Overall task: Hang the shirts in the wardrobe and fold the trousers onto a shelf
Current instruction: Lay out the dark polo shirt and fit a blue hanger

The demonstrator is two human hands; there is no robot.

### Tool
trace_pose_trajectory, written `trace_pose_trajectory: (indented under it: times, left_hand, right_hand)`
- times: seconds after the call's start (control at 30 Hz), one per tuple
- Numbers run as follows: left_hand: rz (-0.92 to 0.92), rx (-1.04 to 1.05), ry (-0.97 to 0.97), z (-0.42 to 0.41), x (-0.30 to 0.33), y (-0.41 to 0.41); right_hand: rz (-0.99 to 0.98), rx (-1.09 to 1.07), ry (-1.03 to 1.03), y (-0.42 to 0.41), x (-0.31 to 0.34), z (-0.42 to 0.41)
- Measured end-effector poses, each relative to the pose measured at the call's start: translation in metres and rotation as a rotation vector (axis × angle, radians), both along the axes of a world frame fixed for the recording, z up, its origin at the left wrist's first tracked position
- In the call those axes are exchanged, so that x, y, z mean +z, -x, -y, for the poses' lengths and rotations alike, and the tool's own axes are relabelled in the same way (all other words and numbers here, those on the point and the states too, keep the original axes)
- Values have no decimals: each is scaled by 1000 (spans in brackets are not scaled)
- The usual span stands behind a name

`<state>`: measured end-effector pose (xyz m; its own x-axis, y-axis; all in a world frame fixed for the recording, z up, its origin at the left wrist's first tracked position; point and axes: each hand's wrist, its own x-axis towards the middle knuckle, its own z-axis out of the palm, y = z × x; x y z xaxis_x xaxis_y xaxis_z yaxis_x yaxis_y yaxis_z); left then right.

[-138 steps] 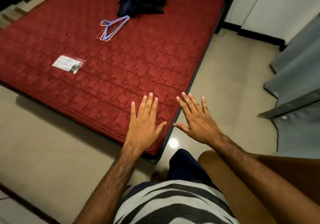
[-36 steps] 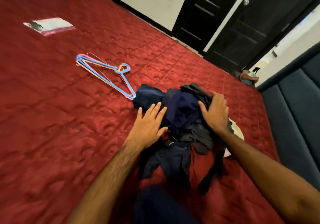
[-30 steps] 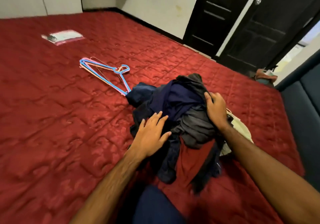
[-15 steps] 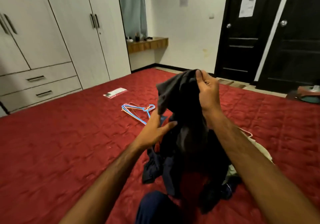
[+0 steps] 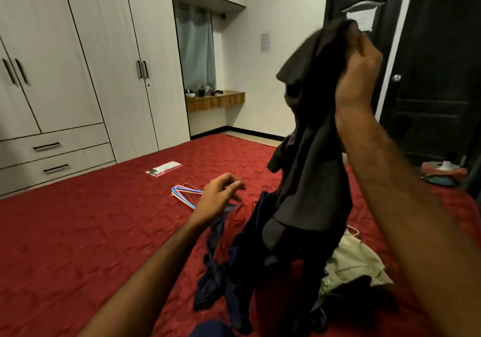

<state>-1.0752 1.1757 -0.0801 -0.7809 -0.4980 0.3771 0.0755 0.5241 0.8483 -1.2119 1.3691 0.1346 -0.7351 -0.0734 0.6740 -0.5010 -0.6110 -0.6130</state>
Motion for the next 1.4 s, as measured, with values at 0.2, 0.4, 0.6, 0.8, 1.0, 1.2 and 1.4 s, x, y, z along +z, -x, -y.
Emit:
trace_pose_trajectory:
  times: [0.2, 0.4, 0.6, 0.8, 1.0, 1.2, 1.4]
  left_hand:
    - [-274, -385, -175, -70, 68, -2]
    - [-380, -139, -132, -45, 120, -56]
    - [-239, 199, 2, 11, 181, -160]
    - [192, 826, 838, 59, 210, -277]
    - [256, 1017, 825, 89, 235, -360]
    - [-190, 596, -134, 87, 233, -391]
    - [-410, 639, -275, 92, 212, -376]
  right_hand:
    - [-24, 157, -299, -15, 26, 53]
    - [119, 272, -342, -34, 35, 91]
    - [208, 342, -632, -50, -20, 160]
    - [46, 339, -643, -98, -9, 226]
    - [-107, 379, -747, -140, -2, 337]
    - [-310, 363, -884, -230, -35, 327]
    - [129, 1200, -657, -273, -67, 308]
